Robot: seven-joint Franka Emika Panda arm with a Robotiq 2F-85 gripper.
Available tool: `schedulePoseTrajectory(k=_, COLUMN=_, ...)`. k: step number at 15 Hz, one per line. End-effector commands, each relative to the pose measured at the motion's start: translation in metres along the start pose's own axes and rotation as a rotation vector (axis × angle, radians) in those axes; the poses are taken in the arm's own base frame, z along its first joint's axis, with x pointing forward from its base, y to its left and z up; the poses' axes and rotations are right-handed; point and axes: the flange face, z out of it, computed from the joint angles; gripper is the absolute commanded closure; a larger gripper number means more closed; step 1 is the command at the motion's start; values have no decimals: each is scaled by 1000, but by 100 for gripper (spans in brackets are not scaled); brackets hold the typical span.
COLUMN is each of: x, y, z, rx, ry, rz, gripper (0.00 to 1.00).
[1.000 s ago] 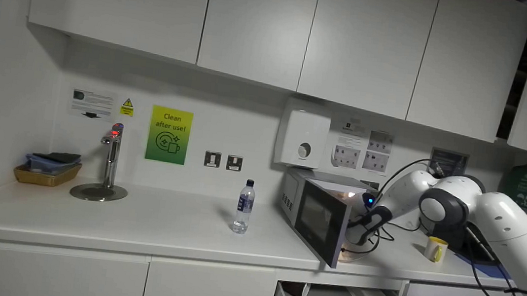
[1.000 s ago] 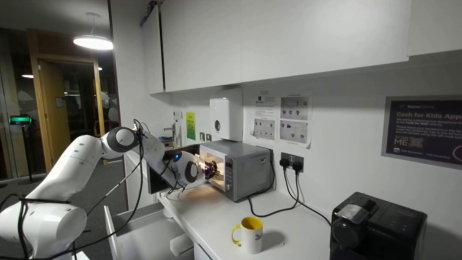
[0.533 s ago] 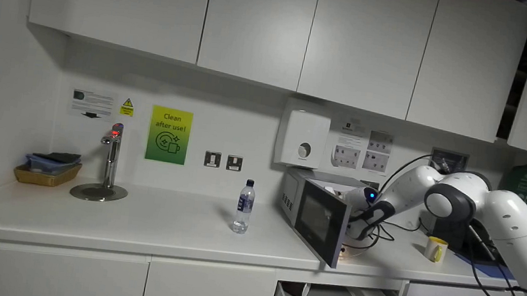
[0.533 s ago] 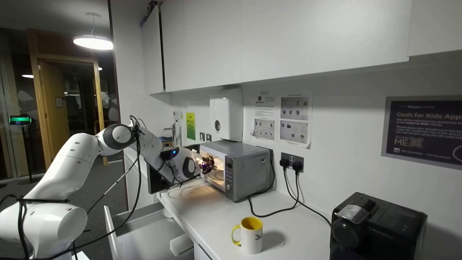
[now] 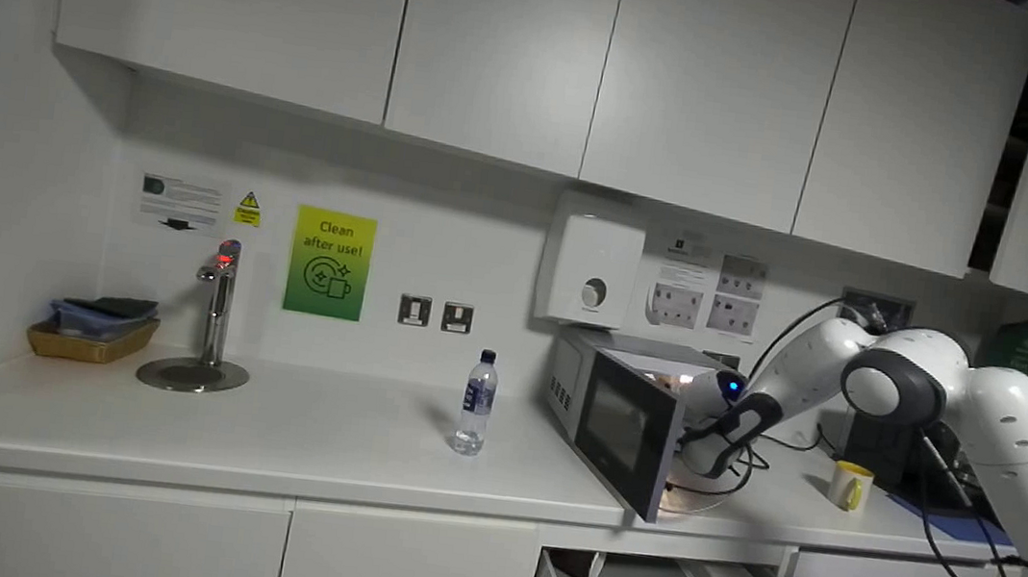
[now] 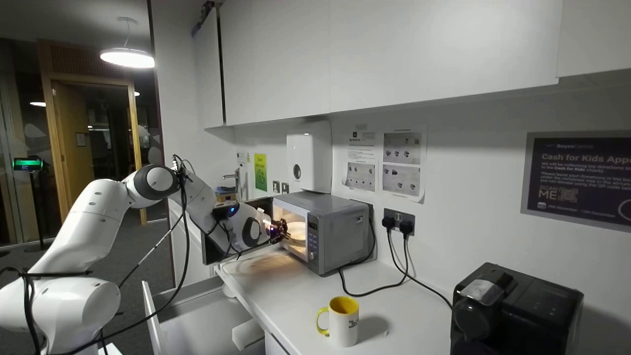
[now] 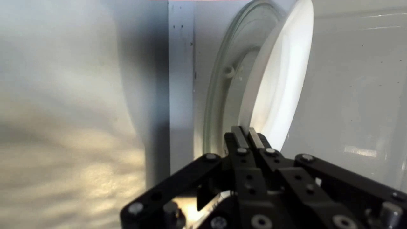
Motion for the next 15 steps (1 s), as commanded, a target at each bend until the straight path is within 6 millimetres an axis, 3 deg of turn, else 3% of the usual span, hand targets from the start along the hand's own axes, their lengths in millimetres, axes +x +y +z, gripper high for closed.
schedulePoseTrajectory(k=1, x=9, y=-2, z=-33, rx=-42, ry=13, rz=-14, gripper=99)
schedulePoseTrajectory(k=15, x=15, y=4, z=-77, rx=-80, ry=77, rz=-68, gripper=99)
